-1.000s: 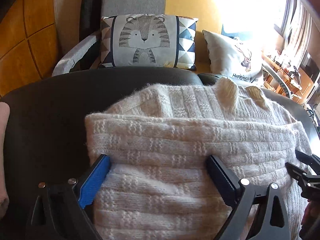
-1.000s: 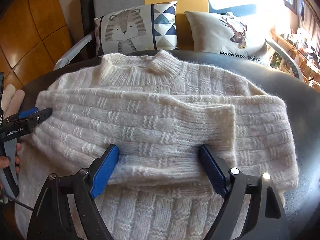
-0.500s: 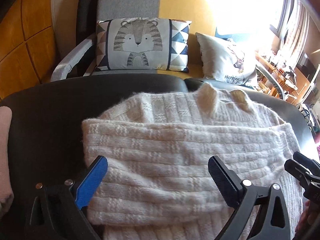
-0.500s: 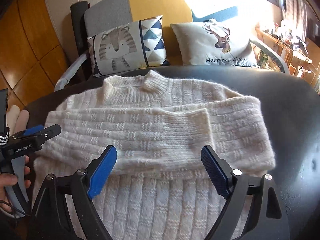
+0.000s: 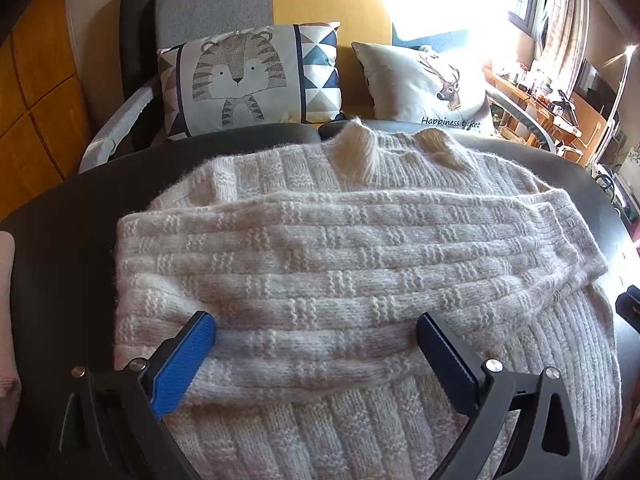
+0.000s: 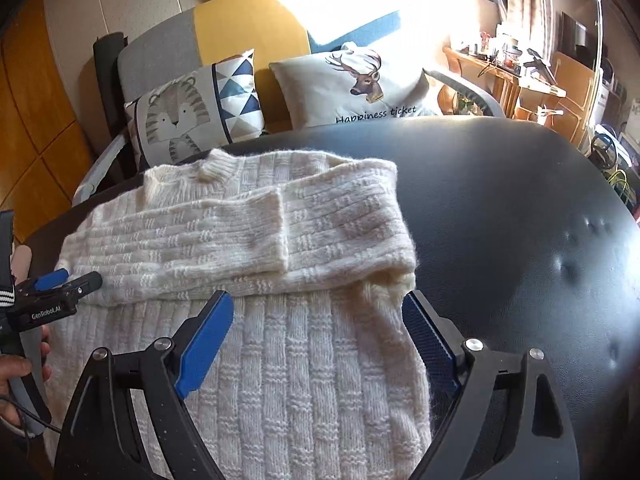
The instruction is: Fold clothes
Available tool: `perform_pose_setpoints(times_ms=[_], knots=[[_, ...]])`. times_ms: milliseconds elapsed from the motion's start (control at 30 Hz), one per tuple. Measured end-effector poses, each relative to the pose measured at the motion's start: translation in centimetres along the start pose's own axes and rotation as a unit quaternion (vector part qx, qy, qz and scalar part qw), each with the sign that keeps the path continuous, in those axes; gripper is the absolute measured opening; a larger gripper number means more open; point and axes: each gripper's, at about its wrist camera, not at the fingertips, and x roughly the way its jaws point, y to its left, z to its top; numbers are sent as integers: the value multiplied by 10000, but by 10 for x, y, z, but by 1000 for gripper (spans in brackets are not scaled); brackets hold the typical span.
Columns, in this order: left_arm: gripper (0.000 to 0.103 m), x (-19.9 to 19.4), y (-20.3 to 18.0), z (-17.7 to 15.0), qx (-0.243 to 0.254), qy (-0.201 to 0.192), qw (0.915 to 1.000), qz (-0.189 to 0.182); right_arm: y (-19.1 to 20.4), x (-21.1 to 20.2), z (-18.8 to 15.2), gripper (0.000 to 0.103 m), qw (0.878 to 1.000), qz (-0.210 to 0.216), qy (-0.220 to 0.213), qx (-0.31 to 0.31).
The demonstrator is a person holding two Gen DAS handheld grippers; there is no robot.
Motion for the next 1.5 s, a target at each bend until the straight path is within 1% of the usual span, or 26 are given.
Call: perform_pose_setpoints(times_ms=[133, 233, 300, 333, 367, 400, 467, 533, 567, 833, 1100, 1233, 1333, 1500], knots=[[103, -4, 2, 1, 33, -147, 9996, 246, 17, 14, 12, 89, 9996, 95, -107, -230], [103, 3, 5, -2, 11, -93, 9992, 380, 35, 33, 15, 89, 9984, 206, -70, -528], [103, 9, 8, -7, -66, -79, 9994, 342, 46, 51, 12, 89, 9970, 190, 94, -748], [103, 11, 10, -9, -116, -106, 9994, 295, 49, 62, 8, 89, 9960, 237, 252, -818], [103, 13, 12, -11, -171, -150, 9995, 229, 51, 74, 2, 89, 9945, 311, 507, -867], [103, 15, 15, -12, -233, -182, 9994, 161, 51, 80, -2, 94, 9936, 331, 579, -913], [103, 16, 16, -12, -280, -206, 9993, 114, 52, 85, -9, 97, 9930, 319, 526, -1007], [103, 18, 15, -10, -228, -211, 9994, 125, 52, 88, -10, 100, 9929, 310, 543, -1015], [103, 20, 15, -9, -215, -215, 9995, 120, 53, 91, -10, 103, 9927, 310, 568, -1017], [103, 35, 19, 12, -94, -241, 9997, 36, 60, 108, 6, 103, 9934, 246, 529, -990], [103, 47, 21, 33, -72, -291, 9995, 87, 66, 124, 24, 103, 9935, 276, 480, -999], [103, 49, 20, 34, -41, -324, 9994, 123, 65, 123, 25, 103, 9936, 282, 455, -996], [103, 48, 21, 33, -81, -355, 9993, 62, 65, 121, 25, 103, 9937, 279, 435, -993], [103, 48, 19, 33, -44, -330, 9994, 114, 66, 121, 28, 103, 9931, 291, 552, -990]])
